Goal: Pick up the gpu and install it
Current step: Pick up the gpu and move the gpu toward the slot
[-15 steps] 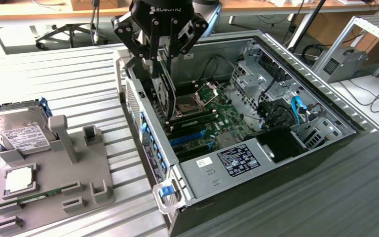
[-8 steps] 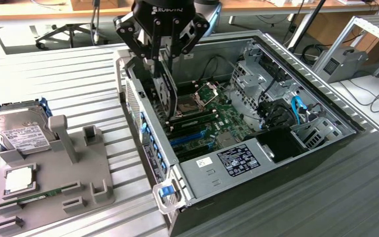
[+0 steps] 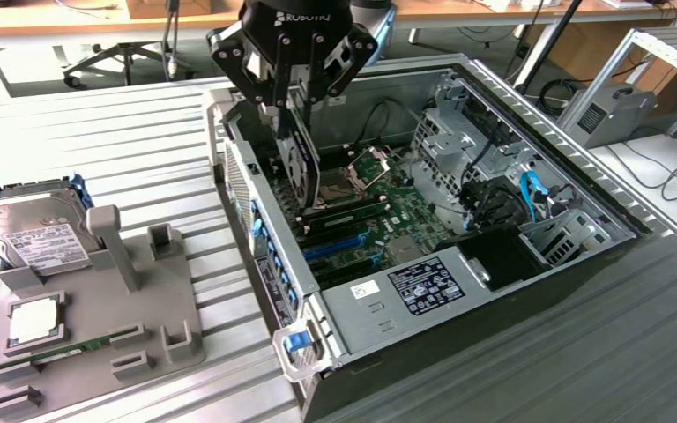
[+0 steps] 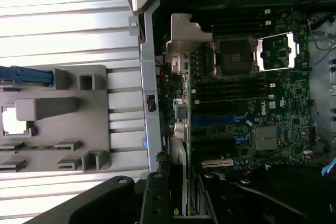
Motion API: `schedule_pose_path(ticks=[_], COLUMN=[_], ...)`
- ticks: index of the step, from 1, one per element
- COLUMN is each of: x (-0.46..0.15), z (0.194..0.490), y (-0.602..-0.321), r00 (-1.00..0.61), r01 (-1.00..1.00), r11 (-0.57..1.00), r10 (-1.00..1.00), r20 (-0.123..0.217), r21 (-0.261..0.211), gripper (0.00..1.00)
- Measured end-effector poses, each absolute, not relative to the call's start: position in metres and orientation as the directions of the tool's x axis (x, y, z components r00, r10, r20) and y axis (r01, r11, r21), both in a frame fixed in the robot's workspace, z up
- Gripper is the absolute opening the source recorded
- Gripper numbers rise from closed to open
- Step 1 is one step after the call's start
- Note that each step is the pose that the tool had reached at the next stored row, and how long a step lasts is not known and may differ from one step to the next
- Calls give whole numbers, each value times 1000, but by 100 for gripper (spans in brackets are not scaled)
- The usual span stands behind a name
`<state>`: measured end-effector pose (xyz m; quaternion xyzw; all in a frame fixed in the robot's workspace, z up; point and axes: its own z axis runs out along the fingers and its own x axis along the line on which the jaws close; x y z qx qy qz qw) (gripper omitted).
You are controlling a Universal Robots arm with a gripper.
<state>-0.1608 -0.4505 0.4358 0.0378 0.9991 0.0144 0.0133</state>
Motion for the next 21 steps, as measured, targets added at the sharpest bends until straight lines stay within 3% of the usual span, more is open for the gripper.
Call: schedule_pose_path(ticks=[21], x=[-154], z=[435], y=[-450], r00=[-997], r01=[75], r11=[997], r10=[76], r20=[-26], r21=[30], gripper=[26])
